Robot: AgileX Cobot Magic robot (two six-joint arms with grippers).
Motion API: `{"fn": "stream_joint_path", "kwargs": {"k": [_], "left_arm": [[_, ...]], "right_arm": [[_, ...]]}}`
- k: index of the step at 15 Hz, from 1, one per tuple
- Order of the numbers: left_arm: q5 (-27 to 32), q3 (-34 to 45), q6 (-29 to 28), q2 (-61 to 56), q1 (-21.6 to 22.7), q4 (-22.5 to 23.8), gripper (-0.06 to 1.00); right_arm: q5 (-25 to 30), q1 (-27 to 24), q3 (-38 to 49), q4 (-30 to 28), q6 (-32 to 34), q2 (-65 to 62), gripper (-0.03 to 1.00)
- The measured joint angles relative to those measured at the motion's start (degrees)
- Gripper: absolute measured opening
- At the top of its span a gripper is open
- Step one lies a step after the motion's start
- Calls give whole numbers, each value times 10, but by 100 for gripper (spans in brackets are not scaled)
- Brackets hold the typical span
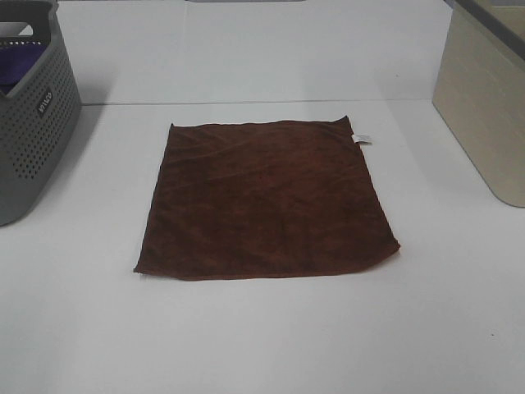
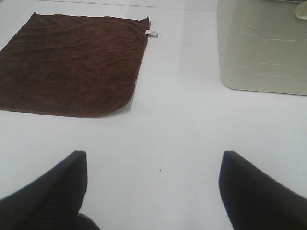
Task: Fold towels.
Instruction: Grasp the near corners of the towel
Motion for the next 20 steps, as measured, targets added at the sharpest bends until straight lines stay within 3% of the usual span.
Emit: {"fn": "stream_joint_path", "kwargs": {"k": [20], "left_arm": [[0, 0, 0, 0, 0, 0, 81]], "right_arm": [[0, 0, 0, 0, 0, 0, 74]]}}
